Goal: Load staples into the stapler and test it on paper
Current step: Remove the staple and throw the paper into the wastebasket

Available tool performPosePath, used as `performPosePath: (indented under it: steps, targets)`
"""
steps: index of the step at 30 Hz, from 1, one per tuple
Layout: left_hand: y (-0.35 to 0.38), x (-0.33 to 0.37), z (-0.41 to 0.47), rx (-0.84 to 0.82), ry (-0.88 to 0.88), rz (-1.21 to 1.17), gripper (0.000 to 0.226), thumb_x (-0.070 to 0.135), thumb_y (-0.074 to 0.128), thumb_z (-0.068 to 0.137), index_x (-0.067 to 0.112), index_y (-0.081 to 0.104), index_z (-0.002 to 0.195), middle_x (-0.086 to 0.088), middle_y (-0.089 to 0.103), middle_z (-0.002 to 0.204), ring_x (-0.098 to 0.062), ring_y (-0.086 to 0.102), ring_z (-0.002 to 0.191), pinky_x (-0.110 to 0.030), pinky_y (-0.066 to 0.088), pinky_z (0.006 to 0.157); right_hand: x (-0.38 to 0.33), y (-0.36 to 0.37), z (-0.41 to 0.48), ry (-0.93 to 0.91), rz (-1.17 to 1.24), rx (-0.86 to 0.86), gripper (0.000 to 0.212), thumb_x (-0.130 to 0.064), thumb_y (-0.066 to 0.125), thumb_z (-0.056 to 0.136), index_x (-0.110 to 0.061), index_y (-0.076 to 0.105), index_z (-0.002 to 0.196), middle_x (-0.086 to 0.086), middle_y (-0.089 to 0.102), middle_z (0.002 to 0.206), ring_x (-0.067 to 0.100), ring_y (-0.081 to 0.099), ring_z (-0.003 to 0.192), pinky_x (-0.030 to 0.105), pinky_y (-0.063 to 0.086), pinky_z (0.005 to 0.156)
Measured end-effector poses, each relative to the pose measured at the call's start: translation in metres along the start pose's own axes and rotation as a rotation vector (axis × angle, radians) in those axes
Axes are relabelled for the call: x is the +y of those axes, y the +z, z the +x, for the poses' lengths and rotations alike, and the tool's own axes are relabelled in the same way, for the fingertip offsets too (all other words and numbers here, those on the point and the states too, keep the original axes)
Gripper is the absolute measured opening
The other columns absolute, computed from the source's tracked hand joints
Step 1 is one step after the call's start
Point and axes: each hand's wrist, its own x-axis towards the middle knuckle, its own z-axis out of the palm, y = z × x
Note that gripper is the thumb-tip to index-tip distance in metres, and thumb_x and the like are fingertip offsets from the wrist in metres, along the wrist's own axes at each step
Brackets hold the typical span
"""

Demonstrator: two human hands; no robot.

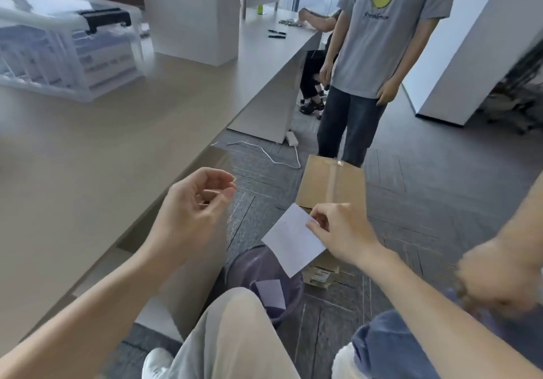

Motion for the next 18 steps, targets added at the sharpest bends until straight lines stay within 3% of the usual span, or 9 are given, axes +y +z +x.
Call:
performPosePath:
  steps: [4, 7, 11, 15, 18]
  targets:
    - [0.012, -0.015, 0.031, 0.0, 0.032, 0.103, 0.011, 0.015, 0.073, 0.094, 0.026, 0.073, 0.097, 0.004, 0.077, 0.095, -0.009, 0.063, 0.072, -0.014, 0.049, 0.062, 0.025, 0.079, 0.019, 0.115, -0.057, -0.108, 0.017, -0.035, 0.059, 0.101, -0.023, 0.068, 0.093, -0.001, 0.072, 0.09, 0.026, 0.068, 0.085, 0.033, 0.05, 0.066]
    - [0.035, -0.041, 0.053, 0.001, -0.013, 0.056, 0.008, 0.016, 0.073, 0.095, 0.023, 0.073, 0.099, 0.004, 0.076, 0.093, -0.015, 0.065, 0.073, -0.026, 0.055, 0.067, 0.043, 0.14, 0.027, 0.198, -0.027, -0.188, 0.023, -0.032, 0.057, 0.101, -0.023, 0.057, 0.08, 0.0, 0.066, 0.079, 0.028, 0.064, 0.076, 0.033, 0.046, 0.058]
    - [0.058, -0.101, 0.061, -0.048, -0.057, 0.052, 0.009, 0.017, 0.073, 0.095, 0.023, 0.072, 0.101, 0.009, 0.075, 0.092, -0.003, 0.067, 0.077, -0.015, 0.051, 0.071, 0.066, 0.2, 0.036, 0.275, 0.031, -0.211, 0.03, -0.029, 0.059, 0.1, -0.023, 0.049, 0.073, -0.003, 0.057, 0.069, 0.024, 0.058, 0.067, 0.029, 0.033, 0.048]
    - [0.064, -0.166, 0.055, -0.036, -0.189, 0.04, 0.014, 0.023, 0.073, 0.095, 0.036, 0.072, 0.097, 0.014, 0.077, 0.099, -0.006, 0.072, 0.089, -0.023, 0.052, 0.083, 0.083, 0.24, 0.042, 0.305, 0.004, -0.229, 0.022, -0.032, 0.059, 0.099, -0.02, 0.058, 0.081, 0.001, 0.067, 0.073, 0.027, 0.065, 0.071, 0.036, 0.051, 0.057]
    - [0.066, -0.202, 0.049, -0.029, -0.225, 0.051, 0.017, 0.02, 0.073, 0.095, 0.036, 0.072, 0.097, 0.012, 0.078, 0.099, -0.006, 0.073, 0.091, -0.022, 0.051, 0.084, 0.095, 0.27, 0.044, 0.305, -0.006, -0.284, 0.025, -0.029, 0.056, 0.1, -0.015, 0.051, 0.08, 0.003, 0.058, 0.067, 0.03, 0.06, 0.068, 0.036, 0.043, 0.054]
